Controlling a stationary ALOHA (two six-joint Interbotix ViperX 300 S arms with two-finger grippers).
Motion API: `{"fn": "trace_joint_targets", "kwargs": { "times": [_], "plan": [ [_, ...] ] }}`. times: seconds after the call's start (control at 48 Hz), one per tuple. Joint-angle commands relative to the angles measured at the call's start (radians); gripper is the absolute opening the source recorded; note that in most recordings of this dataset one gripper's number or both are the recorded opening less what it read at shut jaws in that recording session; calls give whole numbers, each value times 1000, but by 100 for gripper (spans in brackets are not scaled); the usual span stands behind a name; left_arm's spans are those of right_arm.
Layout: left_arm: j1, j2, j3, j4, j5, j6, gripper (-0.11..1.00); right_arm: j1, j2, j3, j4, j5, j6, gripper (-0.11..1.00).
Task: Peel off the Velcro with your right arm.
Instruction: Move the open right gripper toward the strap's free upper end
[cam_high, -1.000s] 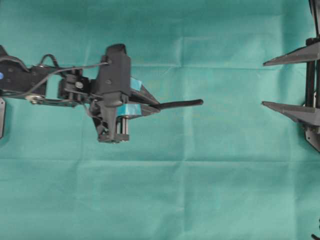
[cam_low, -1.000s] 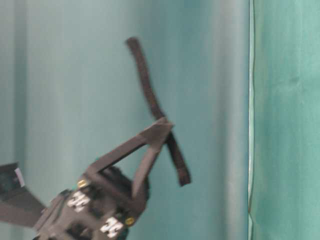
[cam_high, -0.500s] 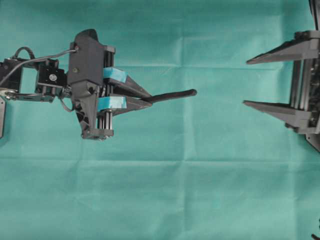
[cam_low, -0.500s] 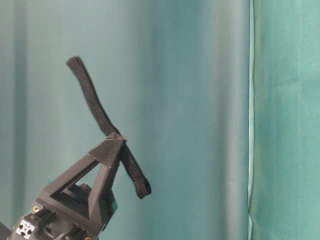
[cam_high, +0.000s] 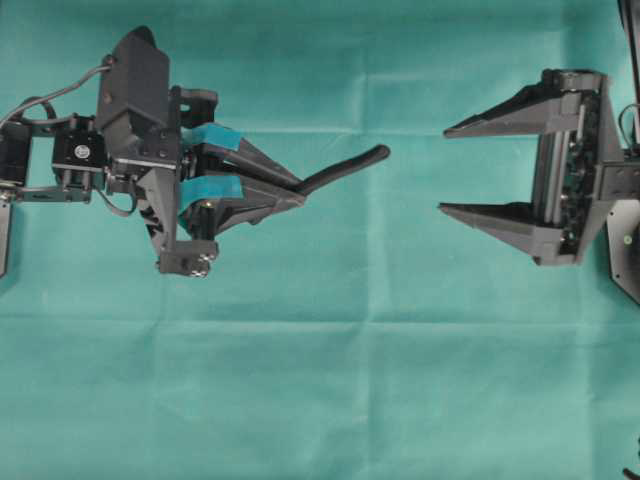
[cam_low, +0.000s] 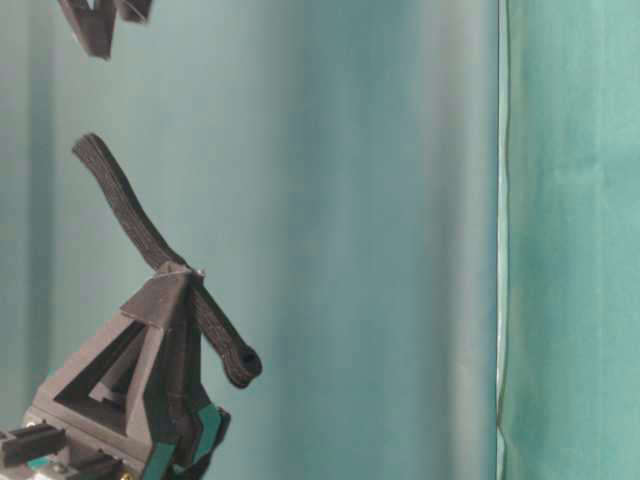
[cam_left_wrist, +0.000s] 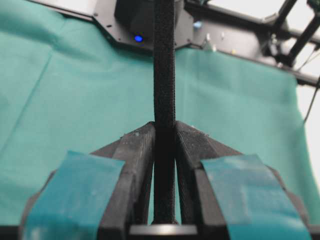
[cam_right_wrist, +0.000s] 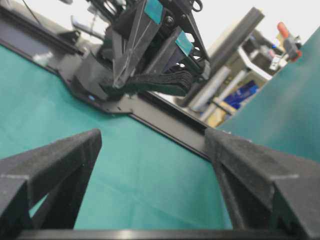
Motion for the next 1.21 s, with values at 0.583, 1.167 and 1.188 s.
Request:
{"fn": "trace_joint_targets", "kwargs": {
  "times": [0.583,1.167,1.188],
  "plan": [
    [14,-49,63,-2,-87,-176,10,-44,144,-78,5,-123,-107,69],
    [14,-48,75,-2,-89,-176,10,-44,249,-126,3,-193,-118,69],
    [14,-48,77,-2,-87,-176,10,-44,253,-127,5,-193,-118,69]
  ]
}}
